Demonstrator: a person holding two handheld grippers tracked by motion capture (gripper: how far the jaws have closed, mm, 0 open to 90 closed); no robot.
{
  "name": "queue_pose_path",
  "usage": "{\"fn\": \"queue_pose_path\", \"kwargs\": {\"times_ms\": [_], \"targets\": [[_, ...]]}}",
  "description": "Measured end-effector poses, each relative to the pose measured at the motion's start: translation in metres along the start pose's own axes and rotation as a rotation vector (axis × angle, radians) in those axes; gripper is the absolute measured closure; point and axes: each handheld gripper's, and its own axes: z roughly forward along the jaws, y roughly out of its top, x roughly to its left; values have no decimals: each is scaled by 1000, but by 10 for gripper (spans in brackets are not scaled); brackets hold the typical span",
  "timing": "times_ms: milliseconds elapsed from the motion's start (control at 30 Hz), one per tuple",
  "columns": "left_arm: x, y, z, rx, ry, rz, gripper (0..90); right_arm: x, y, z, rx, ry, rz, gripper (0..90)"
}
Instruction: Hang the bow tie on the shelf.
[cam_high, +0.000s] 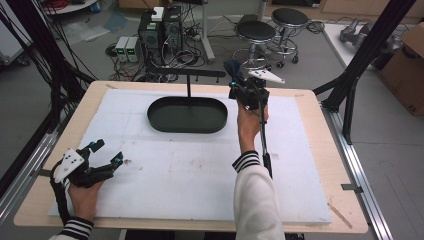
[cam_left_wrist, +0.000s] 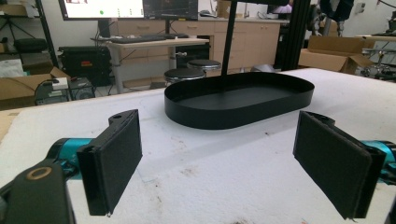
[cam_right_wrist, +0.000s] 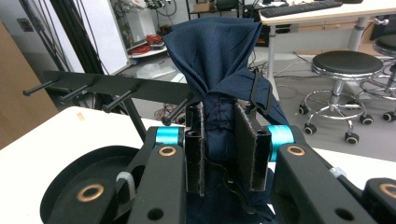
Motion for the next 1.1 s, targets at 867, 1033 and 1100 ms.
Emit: {"fn": "queue_pose_path", "kwargs": {"times_ms": [867,1033,1100], "targets": [[0,0,-1,-11,-6,-1,158,33,5,41,5,89,12,743],[0,0,-1,-12,-7,-2,158,38,6,45,9,91,1,743],[0,0,-1,-12,-7,-2,158,40,7,48,10,93,2,743]]}}
